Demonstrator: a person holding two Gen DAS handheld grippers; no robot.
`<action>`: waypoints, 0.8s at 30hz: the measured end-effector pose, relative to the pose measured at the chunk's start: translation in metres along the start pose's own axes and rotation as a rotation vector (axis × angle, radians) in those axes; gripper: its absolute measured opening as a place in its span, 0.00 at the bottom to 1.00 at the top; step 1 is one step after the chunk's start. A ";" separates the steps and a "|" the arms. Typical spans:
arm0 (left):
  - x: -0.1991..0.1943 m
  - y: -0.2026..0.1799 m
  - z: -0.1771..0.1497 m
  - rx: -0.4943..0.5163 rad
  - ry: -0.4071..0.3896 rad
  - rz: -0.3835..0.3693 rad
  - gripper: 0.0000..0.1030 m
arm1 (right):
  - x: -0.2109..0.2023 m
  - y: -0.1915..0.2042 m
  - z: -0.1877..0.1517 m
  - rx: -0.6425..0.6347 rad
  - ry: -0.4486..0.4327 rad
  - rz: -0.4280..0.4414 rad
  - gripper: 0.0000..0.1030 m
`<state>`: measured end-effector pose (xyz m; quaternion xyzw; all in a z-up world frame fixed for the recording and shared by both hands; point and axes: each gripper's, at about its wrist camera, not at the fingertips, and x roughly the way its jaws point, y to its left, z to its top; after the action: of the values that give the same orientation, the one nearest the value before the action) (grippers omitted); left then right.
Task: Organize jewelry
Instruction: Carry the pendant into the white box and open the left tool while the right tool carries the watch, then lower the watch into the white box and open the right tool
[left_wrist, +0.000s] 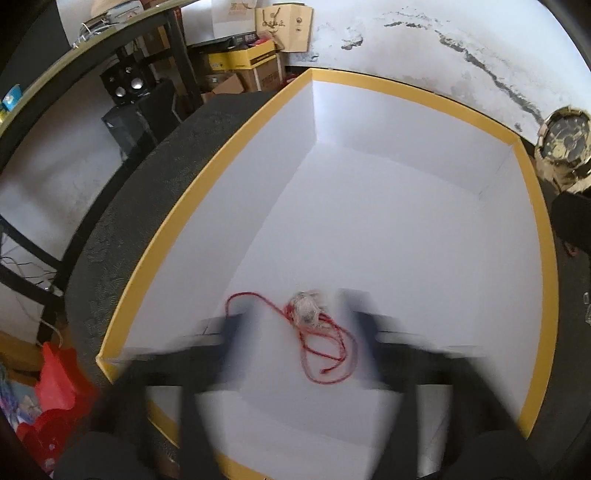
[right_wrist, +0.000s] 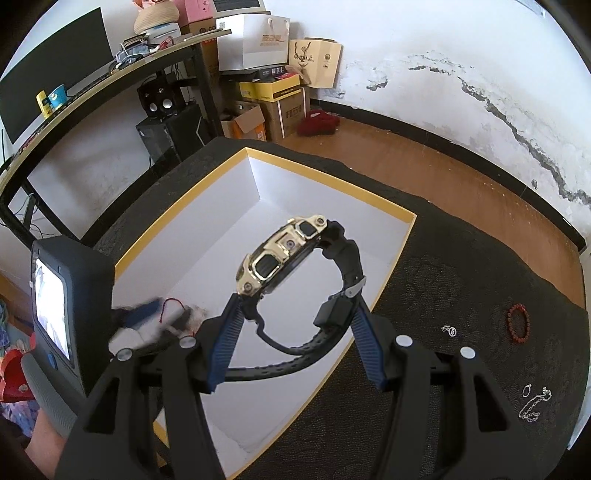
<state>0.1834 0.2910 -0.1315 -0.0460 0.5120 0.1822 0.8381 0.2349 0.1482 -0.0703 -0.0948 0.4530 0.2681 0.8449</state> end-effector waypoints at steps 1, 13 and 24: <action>-0.005 -0.002 -0.001 0.002 -0.033 0.008 0.89 | 0.000 0.000 0.000 0.000 0.000 -0.001 0.55; -0.032 -0.002 -0.022 0.014 -0.027 -0.038 0.90 | -0.002 0.001 0.000 -0.002 -0.003 0.013 0.56; -0.061 -0.011 -0.046 0.041 -0.063 -0.021 0.90 | 0.021 0.005 -0.004 -0.046 0.047 0.026 0.56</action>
<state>0.1242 0.2529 -0.1012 -0.0285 0.4883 0.1641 0.8566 0.2384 0.1588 -0.0890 -0.1146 0.4675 0.2869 0.8282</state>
